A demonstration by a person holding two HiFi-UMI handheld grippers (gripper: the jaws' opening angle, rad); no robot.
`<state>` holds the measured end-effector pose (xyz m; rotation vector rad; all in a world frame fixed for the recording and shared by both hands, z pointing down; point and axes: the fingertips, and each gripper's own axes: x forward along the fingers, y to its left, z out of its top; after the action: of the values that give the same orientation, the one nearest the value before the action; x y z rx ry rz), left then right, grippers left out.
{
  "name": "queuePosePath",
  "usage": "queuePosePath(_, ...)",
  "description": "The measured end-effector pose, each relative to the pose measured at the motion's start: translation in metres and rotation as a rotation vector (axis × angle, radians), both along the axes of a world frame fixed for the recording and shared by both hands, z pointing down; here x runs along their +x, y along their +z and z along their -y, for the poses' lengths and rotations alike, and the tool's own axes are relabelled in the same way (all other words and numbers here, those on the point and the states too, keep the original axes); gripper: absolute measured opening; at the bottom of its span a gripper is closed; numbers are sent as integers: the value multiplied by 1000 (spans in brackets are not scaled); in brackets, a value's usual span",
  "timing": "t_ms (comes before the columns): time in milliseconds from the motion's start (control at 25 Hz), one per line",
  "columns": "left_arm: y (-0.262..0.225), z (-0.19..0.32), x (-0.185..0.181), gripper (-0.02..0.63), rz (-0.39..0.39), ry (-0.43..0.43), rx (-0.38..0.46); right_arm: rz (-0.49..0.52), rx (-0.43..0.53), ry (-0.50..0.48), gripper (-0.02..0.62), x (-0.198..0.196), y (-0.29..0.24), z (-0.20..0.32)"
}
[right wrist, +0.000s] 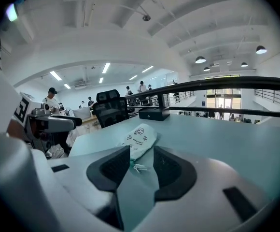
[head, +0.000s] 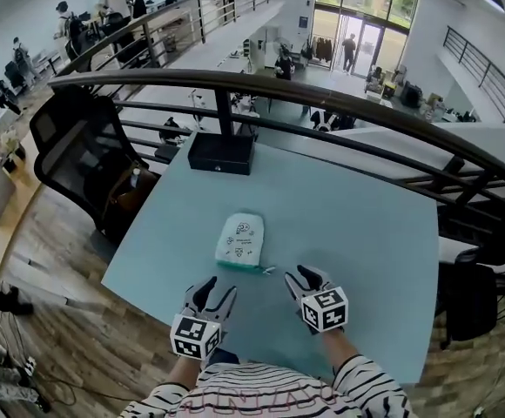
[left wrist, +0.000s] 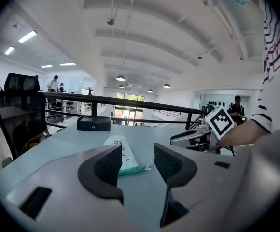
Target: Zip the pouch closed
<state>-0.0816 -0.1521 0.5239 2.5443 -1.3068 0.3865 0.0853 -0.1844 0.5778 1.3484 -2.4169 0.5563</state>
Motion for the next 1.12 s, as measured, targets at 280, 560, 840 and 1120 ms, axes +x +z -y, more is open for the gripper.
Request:
queuePosePath(280,14,18,-27,186,0,11,-41,-83,-39,-109,163,-29,41,20)
queuePosePath(560,26,19,-43,186,14,12,-83,-261,-71,-212,155,-41,79,32)
queuePosePath(840,41,18,-58,186,28,-16,-122,-428,-39,-407,140,-51,100,35)
queuePosePath(1120,47,18,-64,186,31,-41,-136,-520,4,-544,130,-60,109,39)
